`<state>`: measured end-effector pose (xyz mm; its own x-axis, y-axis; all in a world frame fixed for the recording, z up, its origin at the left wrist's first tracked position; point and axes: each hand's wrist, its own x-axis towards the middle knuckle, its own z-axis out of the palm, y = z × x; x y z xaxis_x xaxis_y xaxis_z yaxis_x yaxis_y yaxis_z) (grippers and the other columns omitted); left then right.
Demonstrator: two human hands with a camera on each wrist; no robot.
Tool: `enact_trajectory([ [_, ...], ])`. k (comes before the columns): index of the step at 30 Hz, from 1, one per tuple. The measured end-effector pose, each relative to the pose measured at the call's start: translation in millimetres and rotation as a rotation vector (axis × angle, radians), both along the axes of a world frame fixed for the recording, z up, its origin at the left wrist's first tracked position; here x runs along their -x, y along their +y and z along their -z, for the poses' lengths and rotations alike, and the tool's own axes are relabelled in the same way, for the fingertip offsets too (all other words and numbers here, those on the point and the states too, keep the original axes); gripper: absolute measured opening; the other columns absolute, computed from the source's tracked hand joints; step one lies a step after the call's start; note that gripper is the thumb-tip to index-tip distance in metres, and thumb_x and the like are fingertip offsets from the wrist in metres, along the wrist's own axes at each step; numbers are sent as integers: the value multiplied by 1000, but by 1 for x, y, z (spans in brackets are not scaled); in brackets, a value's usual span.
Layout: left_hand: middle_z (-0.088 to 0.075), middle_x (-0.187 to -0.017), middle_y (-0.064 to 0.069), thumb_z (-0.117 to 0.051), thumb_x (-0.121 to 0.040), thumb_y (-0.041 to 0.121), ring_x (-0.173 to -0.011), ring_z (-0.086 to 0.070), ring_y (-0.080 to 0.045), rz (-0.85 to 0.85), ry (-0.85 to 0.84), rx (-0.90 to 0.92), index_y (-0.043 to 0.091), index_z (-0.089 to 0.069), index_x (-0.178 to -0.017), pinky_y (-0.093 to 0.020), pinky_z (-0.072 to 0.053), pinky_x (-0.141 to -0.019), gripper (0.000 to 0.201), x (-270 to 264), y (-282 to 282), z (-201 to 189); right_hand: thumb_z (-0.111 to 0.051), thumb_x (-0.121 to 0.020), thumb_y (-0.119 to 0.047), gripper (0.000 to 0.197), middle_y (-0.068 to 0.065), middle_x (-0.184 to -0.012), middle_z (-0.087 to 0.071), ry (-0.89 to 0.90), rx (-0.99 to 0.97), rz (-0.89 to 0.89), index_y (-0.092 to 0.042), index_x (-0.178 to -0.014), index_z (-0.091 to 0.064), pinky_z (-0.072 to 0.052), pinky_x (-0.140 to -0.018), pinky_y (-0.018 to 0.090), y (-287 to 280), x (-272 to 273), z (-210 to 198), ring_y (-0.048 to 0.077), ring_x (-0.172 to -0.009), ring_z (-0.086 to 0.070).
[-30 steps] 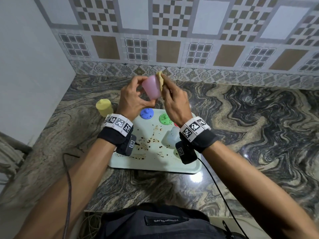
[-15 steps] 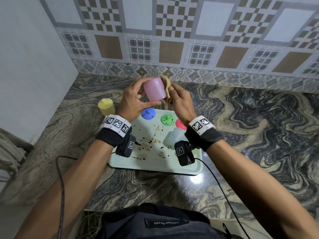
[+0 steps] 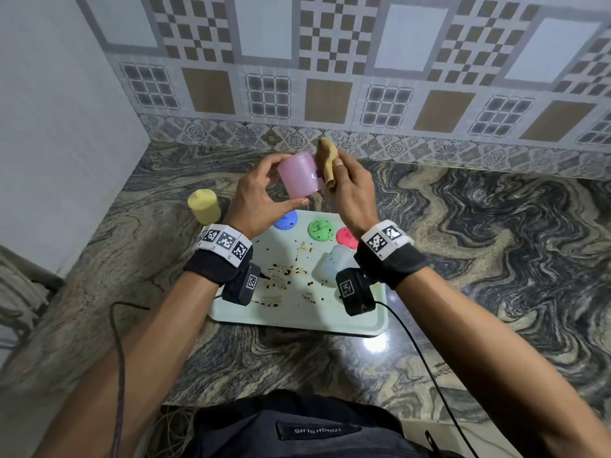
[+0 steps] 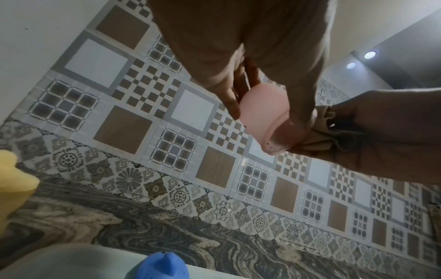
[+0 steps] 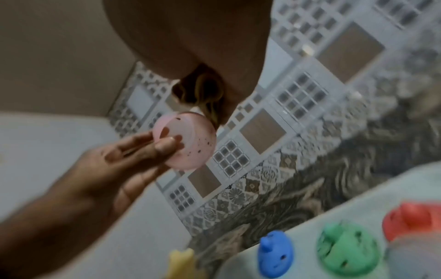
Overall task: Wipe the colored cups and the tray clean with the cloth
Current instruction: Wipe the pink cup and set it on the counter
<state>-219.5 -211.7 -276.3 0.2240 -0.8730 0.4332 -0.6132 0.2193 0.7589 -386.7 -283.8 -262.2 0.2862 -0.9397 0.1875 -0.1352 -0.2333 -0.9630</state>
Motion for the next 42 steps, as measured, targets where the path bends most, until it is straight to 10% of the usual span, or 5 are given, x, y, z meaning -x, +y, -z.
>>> enact_trajectory([
  [5,-53,-133,-5,-90,-66,19,-122,-55,-19,18,47,37,9,-51,-132,-37,-56,-93,77,1,-2,-5,-41,-107,-22,40,-5,-107,-66,162,288,-60,-22,-145,-51,-40,-72,1,24,1,2,-4,-77,-57],
  [10,-53,-134,-7,-89,-66,21,-122,-54,-17,30,82,21,7,-51,-132,-31,-56,-93,77,4,-1,-12,-42,-97,-41,48,4,-118,-71,-2,6,-60,-21,-138,-58,-54,-94,55,8,-8,4,25,-106,-67],
  [17,-64,-127,-9,-88,-63,38,-108,-63,-20,-33,-135,-96,13,-51,-137,-37,-53,-95,87,4,-6,-18,-41,-107,-21,42,-3,-140,-60,242,318,-168,-24,-148,-47,-46,-95,13,14,-1,-2,7,-116,-59],
  [29,-54,-135,-3,-86,-70,22,-115,-52,-5,4,10,-75,13,-47,-138,-11,-47,-91,79,13,-1,-19,-36,-108,-38,50,3,-150,-50,203,261,-99,-34,-156,-23,-46,-106,37,13,5,0,13,-122,-61],
  [42,-58,-130,-3,-82,-72,32,-117,-58,-16,49,-39,-22,14,-45,-138,-39,-52,-97,78,16,0,-21,-39,-108,-30,42,3,-147,-54,58,328,-54,-25,-149,-46,-48,-107,41,13,5,2,11,-131,-54],
])
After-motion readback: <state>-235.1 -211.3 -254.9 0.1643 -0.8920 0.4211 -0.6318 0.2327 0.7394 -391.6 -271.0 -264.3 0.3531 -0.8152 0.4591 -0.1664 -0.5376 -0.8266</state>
